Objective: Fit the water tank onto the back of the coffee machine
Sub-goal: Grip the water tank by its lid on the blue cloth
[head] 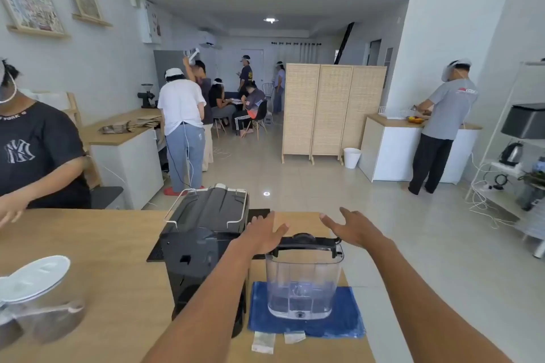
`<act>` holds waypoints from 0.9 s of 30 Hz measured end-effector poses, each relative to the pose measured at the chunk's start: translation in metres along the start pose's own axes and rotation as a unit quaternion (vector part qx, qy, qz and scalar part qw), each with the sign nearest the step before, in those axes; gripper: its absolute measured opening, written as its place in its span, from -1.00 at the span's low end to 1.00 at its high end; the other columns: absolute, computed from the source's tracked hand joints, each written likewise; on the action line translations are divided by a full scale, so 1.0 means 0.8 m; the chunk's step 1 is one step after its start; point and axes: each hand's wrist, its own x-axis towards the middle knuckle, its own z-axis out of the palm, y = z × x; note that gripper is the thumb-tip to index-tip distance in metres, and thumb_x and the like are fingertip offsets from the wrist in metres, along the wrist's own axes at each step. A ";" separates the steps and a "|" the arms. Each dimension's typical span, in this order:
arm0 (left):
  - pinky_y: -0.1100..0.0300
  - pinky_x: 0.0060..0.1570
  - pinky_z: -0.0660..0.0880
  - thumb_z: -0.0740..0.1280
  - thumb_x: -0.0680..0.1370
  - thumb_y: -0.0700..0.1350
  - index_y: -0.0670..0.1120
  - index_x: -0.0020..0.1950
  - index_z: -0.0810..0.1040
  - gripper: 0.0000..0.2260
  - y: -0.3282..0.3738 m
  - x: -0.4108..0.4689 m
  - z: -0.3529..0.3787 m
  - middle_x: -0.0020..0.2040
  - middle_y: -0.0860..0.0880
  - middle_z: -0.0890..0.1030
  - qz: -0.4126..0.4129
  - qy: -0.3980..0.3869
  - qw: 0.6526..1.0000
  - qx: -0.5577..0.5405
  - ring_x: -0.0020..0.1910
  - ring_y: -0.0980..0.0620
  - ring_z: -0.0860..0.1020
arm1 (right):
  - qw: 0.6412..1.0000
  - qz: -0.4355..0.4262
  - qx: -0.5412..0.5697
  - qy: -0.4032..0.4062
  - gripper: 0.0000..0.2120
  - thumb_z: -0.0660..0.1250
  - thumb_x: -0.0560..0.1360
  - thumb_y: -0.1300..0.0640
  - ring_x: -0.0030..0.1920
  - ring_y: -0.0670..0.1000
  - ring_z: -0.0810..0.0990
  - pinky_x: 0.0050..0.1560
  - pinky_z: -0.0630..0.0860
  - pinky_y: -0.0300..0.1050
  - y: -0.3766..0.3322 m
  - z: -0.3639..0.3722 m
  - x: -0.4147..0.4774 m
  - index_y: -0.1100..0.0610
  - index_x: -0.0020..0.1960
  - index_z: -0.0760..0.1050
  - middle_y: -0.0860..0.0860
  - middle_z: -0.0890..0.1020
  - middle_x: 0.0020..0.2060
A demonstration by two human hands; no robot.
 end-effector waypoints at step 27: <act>0.11 0.38 0.25 0.34 0.55 0.20 -0.01 0.55 0.25 -0.36 -0.016 -0.012 0.064 0.49 -0.01 0.38 -0.099 0.036 0.938 -0.331 0.46 -0.03 0.33 | 0.964 0.007 0.266 0.006 -0.40 0.44 0.45 -0.23 0.11 0.01 0.53 0.12 0.41 -0.12 0.039 0.081 -0.011 0.02 0.38 0.42 -0.05 0.55 0.15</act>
